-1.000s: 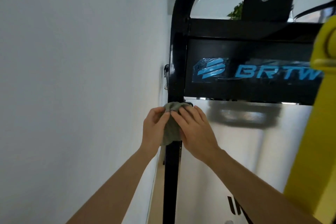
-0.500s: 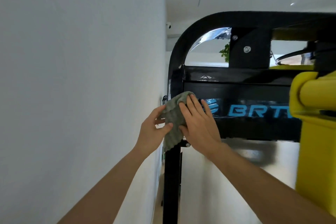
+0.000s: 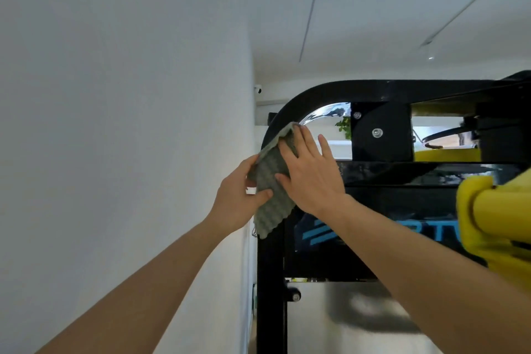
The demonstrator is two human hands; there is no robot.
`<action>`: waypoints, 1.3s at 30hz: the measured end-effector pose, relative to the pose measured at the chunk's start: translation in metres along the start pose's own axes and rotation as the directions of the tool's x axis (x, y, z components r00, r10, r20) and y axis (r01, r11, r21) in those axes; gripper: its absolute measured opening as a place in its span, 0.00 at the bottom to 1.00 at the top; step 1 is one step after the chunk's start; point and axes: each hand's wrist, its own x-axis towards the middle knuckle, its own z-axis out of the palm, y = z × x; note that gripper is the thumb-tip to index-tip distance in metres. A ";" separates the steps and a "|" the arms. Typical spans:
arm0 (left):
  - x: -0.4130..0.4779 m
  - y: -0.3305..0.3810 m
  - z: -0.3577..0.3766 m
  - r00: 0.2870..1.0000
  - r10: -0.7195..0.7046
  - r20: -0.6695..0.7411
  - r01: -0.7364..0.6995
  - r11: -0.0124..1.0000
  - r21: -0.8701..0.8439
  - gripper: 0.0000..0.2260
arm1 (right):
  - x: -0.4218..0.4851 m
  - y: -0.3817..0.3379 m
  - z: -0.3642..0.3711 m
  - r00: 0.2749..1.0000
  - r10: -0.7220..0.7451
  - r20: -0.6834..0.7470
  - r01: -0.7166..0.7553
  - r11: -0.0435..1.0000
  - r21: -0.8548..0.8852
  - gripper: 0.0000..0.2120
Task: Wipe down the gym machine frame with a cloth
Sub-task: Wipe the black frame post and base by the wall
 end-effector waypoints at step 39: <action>0.221 0.116 0.079 0.898 0.282 0.338 -0.435 0.688 0.581 0.25 | 0.083 0.226 -0.095 0.836 0.497 0.230 -0.420 0.851 -0.315 0.22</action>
